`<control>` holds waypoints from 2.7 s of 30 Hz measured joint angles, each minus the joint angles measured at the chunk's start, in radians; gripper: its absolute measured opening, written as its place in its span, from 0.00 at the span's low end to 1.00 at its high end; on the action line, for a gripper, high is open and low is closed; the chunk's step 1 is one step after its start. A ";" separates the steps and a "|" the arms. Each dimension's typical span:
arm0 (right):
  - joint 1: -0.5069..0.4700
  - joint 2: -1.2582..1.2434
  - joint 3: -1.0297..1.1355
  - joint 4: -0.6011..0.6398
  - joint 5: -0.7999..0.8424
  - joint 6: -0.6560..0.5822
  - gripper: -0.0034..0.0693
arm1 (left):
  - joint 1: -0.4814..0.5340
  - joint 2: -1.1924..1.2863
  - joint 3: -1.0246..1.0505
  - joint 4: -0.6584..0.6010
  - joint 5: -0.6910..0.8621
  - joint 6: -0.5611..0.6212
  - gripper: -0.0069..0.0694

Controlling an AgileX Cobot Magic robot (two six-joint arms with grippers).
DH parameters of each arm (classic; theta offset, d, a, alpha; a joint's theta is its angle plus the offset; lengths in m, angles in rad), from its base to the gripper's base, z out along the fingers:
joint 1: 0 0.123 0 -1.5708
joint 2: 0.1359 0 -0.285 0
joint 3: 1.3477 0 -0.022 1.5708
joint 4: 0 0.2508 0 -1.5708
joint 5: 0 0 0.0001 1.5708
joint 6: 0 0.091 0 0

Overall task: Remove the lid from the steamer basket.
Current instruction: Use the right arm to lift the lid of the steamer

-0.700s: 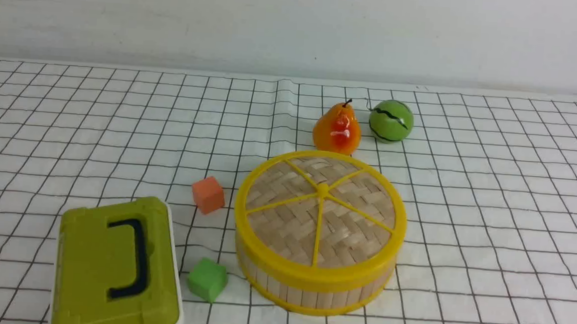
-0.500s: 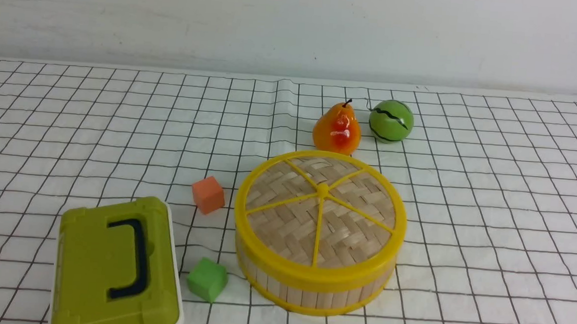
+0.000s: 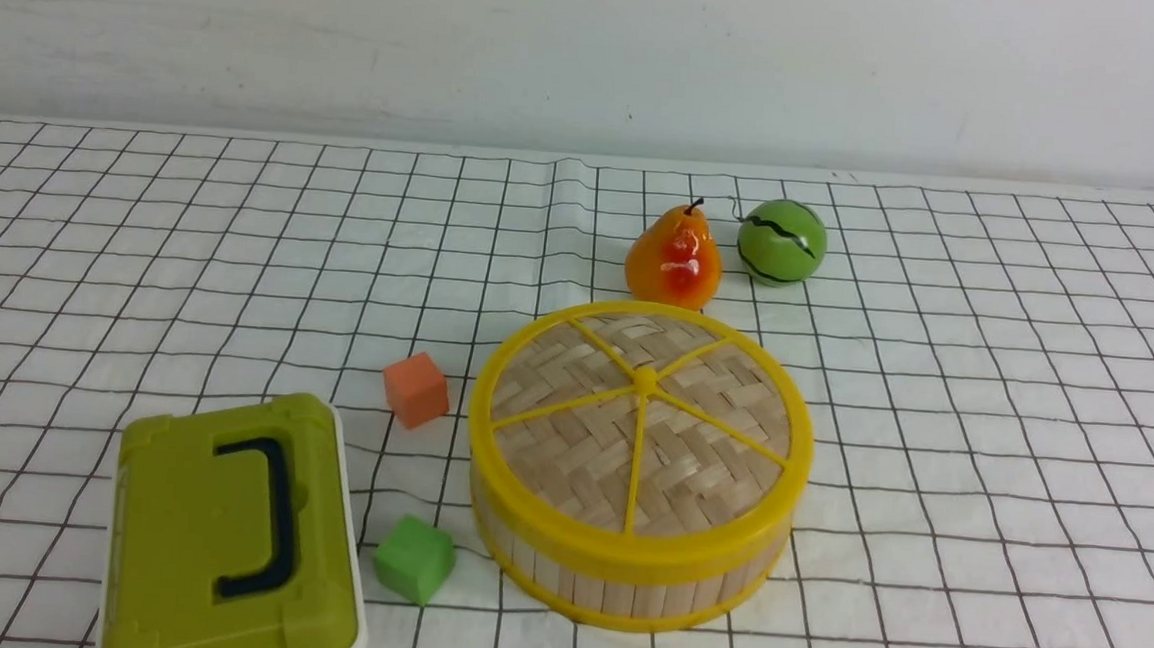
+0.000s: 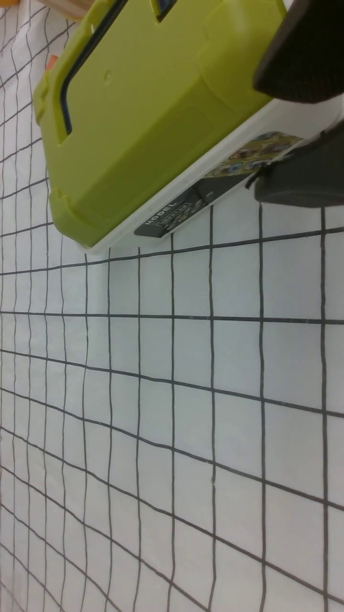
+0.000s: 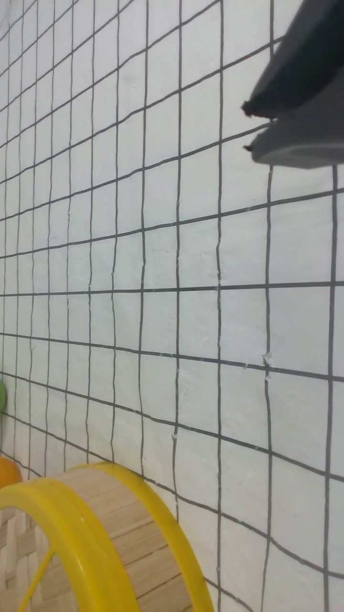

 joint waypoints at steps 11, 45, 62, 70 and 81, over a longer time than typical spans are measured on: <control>0.000 0.000 0.000 0.000 0.000 0.000 0.16 | 0.000 0.000 0.000 0.000 0.000 0.000 0.40; 0.000 0.000 0.007 0.771 -0.039 0.359 0.20 | 0.000 0.000 0.000 0.000 0.000 0.000 0.40; 0.000 0.391 -0.491 0.555 0.207 -0.228 0.06 | 0.000 0.000 0.000 0.000 0.000 0.000 0.40; 0.043 0.888 -1.009 0.455 0.622 -0.500 0.02 | 0.000 0.000 0.000 0.000 0.000 0.000 0.40; 0.358 1.317 -1.330 0.193 0.808 -0.426 0.03 | 0.000 0.000 0.000 0.000 0.000 0.000 0.40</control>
